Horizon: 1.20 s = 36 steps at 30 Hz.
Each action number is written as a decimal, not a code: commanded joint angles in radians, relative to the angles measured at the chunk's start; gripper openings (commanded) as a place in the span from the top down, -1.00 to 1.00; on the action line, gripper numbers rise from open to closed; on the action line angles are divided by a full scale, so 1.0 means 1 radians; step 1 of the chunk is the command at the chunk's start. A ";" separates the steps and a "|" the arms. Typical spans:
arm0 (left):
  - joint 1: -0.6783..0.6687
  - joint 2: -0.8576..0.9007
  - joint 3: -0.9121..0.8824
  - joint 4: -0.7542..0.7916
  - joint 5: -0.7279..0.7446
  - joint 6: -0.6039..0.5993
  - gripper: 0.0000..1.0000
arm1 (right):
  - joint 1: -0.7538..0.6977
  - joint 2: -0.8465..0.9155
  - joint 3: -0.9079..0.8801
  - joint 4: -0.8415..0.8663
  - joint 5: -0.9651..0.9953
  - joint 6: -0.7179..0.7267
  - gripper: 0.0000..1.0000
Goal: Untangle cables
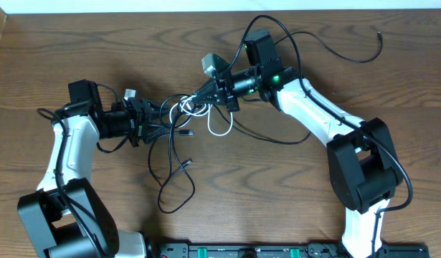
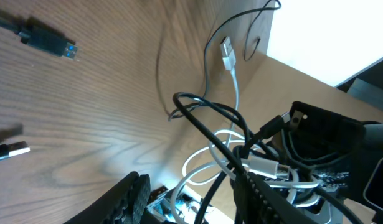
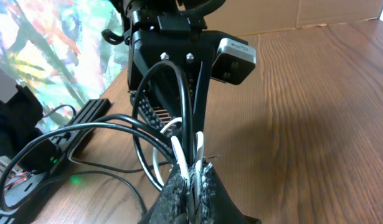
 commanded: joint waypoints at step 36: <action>-0.002 -0.014 0.023 0.086 0.037 -0.589 0.02 | 0.021 -0.003 0.002 -0.034 -0.004 -0.009 0.98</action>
